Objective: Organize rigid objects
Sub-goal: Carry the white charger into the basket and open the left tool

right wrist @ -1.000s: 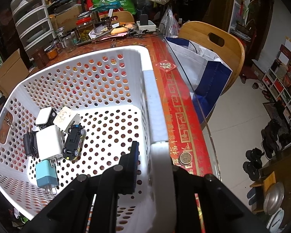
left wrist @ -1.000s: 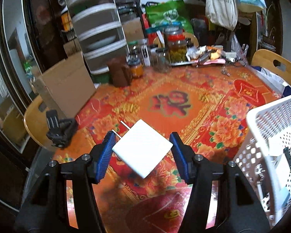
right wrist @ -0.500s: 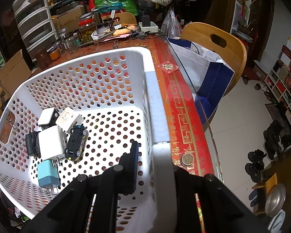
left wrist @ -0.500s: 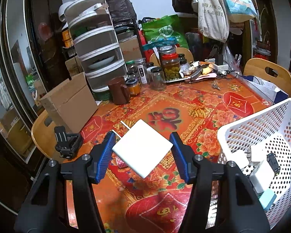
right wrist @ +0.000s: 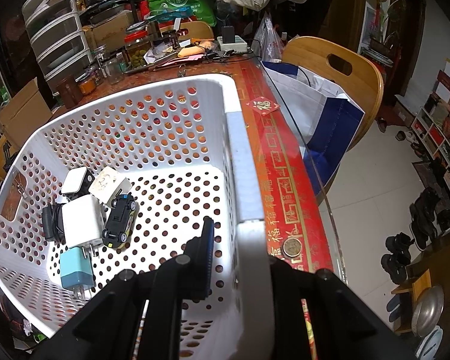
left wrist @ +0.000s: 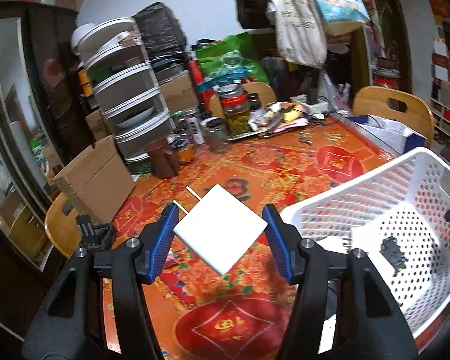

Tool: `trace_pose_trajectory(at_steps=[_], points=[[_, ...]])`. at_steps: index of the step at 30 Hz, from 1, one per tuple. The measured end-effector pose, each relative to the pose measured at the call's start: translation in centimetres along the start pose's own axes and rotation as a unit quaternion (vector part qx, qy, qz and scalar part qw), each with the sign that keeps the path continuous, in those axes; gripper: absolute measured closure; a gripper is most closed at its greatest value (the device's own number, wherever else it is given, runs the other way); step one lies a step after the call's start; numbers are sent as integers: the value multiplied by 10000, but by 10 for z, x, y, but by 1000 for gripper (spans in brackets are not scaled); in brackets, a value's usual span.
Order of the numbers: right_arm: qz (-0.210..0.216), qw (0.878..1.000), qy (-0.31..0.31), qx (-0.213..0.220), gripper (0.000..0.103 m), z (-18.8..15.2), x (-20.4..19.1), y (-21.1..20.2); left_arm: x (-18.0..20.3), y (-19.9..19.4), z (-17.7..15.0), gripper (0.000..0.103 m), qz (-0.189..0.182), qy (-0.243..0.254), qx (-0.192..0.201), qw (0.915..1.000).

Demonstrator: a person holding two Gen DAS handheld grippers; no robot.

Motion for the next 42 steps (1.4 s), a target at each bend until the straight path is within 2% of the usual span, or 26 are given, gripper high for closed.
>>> trace_pose_trajectory(at_steps=[5, 8, 11, 13, 17, 23, 25, 28, 30, 31, 33, 35, 37, 38, 39, 41, 42], points=[[6, 10000, 1, 5, 89, 0, 0, 0, 56, 1, 4, 47, -540, 483, -267, 9970], [13, 10000, 6, 5, 89, 1, -1, -1, 84, 9, 4, 47, -680, 705, -450, 9942], [13, 10000, 6, 6, 89, 1, -1, -1, 110, 23, 0, 47, -908, 943, -828, 9879], [12, 10000, 2, 7, 89, 1, 0, -1, 130, 36, -2, 47, -1099, 1129, -1193, 9803], [30, 10000, 19, 19, 89, 2, -1, -1, 159, 65, -6, 47, -1044, 1518, -1734, 9675], [43, 10000, 22, 25, 89, 3, -1, -1, 195, 104, -37, 47, -1149, 2094, -2731, 9319], [52, 10000, 26, 28, 89, 3, -2, -1, 203, 114, -47, 47, -1135, 2232, -2912, 9233], [52, 10000, 23, 25, 89, 3, -2, -1, 207, 124, -50, 47, -1111, 2305, -2953, 9205], [52, 10000, 26, 24, 89, 3, -2, -1, 210, 130, -57, 46, -1149, 2445, -3047, 9133], [51, 10000, 27, 18, 89, 3, -2, -1, 210, 132, -58, 44, -1137, 2463, -3039, 9133], [57, 10000, 35, 8, 89, 2, -2, 0, 207, 134, -55, 32, -1126, 2427, -2958, 9170], [58, 10000, 38, 6, 89, 2, -2, 0, 201, 126, -46, 32, -1447, 2163, -2847, 9226], [60, 10000, 44, 1, 89, 2, -1, 1, 174, 105, -23, 31, -1780, 1813, -2471, 9351], [61, 10000, 46, -4, 89, 2, 0, 1, 158, 94, -14, 24, -1883, 1679, -2220, 9418], [59, 10000, 45, -7, 89, 2, 0, 1, 134, 82, -5, 11, -1904, 1507, -1924, 9508], [51, 10000, 38, -34, 89, 1, 0, 2, 72, 67, 5, 0, -1699, 1050, -1362, 9703], [42, 10000, 30, -46, 89, 1, 0, 3, 46, 67, 5, 0, -1550, 869, -1266, 9759]])
Point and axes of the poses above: each gripper's, at about its wrist camera, not at the fingertips, and y roughly the way its jaws point, x to its right, z to its top, the point moved 8 cm from there along y, roughly the way its jaws point, and after that the axes turned 1 degree about -x, right-handed, at the moved point
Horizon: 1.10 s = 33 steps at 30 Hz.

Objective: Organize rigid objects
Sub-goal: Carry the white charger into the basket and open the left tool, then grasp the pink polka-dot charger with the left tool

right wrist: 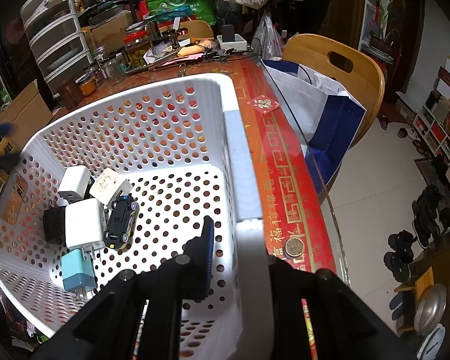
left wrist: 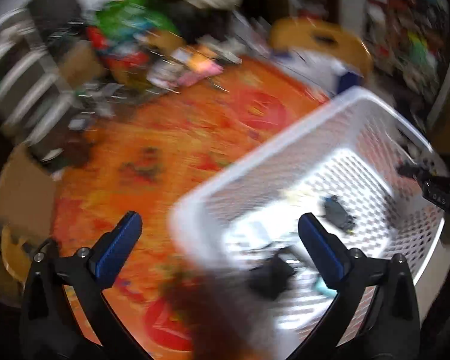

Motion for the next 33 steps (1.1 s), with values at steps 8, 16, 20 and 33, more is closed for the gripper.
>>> trace_pose_trajectory(at_steps=[8, 16, 20, 33], points=[[-5, 10000, -2, 50, 89, 0, 0, 0, -193, 73, -93, 0, 443, -2063, -637, 9754], [-393, 9991, -148, -107, 89, -1, -1, 1, -232, 159, -139, 2, 151, -2829, -1008, 9537], [-531, 9984, -149, -123, 89, -1, -2, 1, -204, 168, -137, 2, 249, -2470, -1039, 9631], [-477, 9988, -54, -69, 89, -3, 2, -2, -190, 182, -137, 1, 353, -2468, -1092, 9622]])
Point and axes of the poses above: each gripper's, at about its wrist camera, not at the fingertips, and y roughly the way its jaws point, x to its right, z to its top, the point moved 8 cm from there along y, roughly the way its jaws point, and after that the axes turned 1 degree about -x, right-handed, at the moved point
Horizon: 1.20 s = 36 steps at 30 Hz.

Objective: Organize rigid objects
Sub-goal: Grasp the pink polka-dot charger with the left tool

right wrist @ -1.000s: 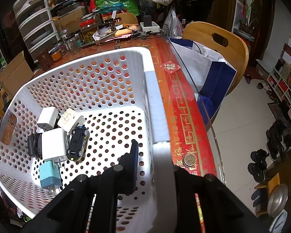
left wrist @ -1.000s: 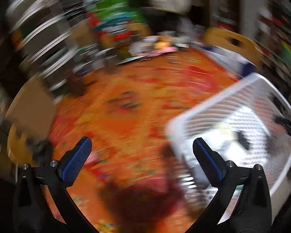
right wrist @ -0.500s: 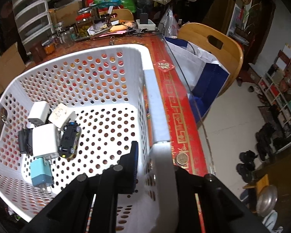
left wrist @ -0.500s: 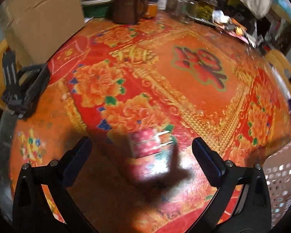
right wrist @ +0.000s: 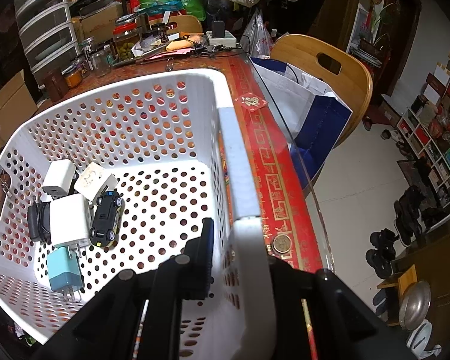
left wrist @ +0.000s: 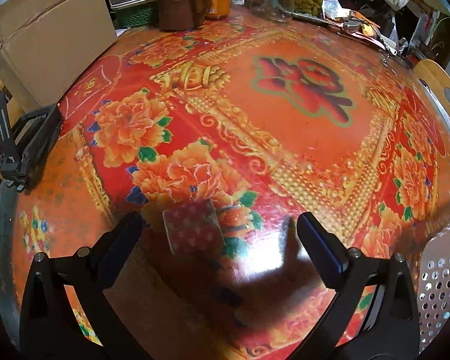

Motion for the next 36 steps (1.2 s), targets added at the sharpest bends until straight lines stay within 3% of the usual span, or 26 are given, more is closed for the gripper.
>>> trace_pose_trajectory(at_steps=[10, 13, 14, 15, 20, 23, 36], points=[[77, 10000, 42, 44, 89, 1, -1, -1, -2, 4, 6, 2, -47, -166, 164, 9997], [107, 9999, 96, 54, 89, 0, 0, -1, 1, -4, 5, 31, -74, -95, 312, 9994], [120, 9999, 109, 60, 89, 0, 0, -1, 3, -8, 5, 51, -61, -68, 371, 9993], [131, 9998, 117, 65, 89, 0, 0, -1, 3, -11, 4, 62, -72, -70, 416, 9991], [128, 9998, 131, 22, 89, 1, 1, 0, -2, -25, -2, 62, 119, -165, 571, 9982], [110, 9999, 117, -1, 89, 1, 0, 0, -11, -55, -1, 62, 432, -259, 966, 9940], [384, 9991, 141, 141, 89, 2, -1, 0, 13, -162, -11, 62, 769, -130, 1521, 9853]])
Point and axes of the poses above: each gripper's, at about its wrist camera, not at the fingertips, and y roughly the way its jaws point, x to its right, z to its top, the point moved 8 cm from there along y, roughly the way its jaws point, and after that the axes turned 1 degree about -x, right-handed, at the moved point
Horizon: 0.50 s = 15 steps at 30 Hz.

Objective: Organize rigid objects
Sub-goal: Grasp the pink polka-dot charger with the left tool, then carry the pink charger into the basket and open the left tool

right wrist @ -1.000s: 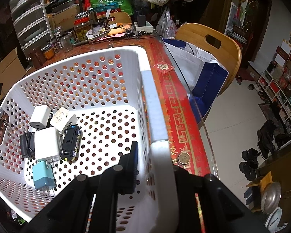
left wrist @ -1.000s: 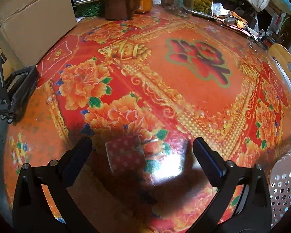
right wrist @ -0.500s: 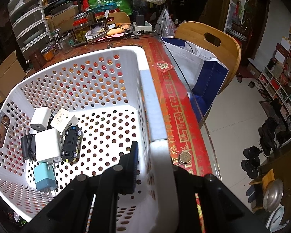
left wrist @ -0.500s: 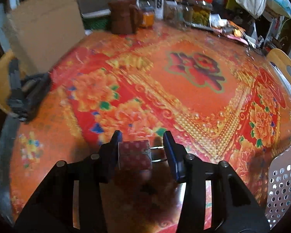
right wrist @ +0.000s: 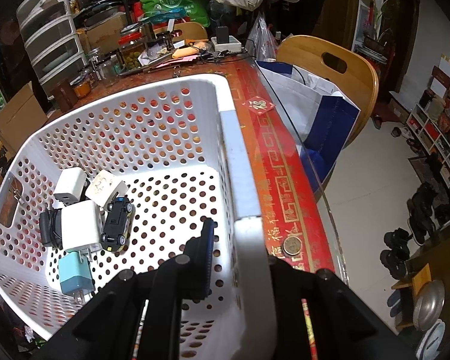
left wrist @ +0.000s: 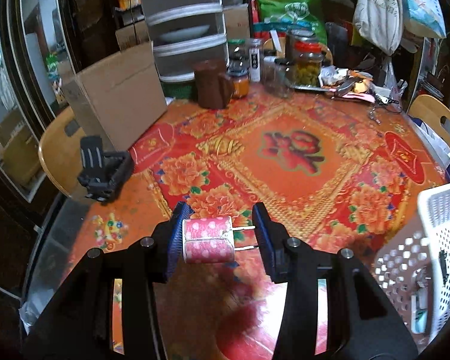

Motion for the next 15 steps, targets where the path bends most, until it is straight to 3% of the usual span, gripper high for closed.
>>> trace_pose_trajectory(at_steps=[15], points=[[128, 9999, 26, 99, 88, 1, -2, -2, 125, -100, 2, 61, -331, 1108, 481, 9921]])
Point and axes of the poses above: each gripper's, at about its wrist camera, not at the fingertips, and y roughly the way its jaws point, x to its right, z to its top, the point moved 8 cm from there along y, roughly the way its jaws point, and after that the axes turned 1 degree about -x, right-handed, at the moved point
